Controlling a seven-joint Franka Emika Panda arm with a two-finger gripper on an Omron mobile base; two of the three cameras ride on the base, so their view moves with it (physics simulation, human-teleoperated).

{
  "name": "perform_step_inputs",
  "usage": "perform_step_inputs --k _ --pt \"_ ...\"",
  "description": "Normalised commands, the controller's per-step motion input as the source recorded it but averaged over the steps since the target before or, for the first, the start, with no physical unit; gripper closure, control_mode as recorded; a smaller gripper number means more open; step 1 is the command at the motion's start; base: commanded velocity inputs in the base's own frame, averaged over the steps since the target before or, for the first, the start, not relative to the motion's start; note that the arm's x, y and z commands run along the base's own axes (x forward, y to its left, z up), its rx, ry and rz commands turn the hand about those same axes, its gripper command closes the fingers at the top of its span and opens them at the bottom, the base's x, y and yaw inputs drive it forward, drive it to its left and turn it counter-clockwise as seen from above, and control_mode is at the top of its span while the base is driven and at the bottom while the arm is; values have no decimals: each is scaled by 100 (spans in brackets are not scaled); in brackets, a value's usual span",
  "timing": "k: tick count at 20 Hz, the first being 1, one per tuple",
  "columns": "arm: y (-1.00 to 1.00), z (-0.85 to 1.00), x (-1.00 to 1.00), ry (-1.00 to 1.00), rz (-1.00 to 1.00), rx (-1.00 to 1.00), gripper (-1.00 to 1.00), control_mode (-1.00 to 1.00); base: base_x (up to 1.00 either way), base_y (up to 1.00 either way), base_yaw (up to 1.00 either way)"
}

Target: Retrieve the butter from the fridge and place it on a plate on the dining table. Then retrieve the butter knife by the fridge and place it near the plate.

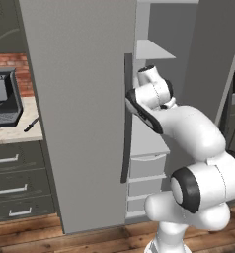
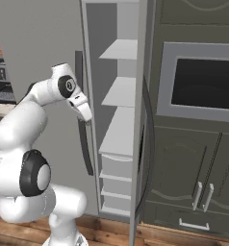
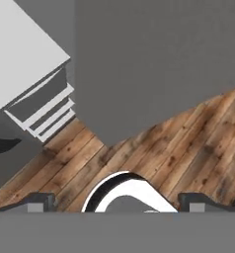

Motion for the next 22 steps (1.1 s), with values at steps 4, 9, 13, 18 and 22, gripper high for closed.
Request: perform_step_inputs --k 4,9,13,18,22 --pt "-13 0 -13 -32 22 9 -100 -100 0 0 0" --pt "-1 0 7 -4 49 9 -100 -100 0 0 0" --pt "5 2 18 -4 30 9 -100 -100 0 0 0" --pt "26 15 15 -26 3 -1 -100 -100 0 0 0" --pt "35 28 41 -28 0 0 -100 -100 0 0 0"
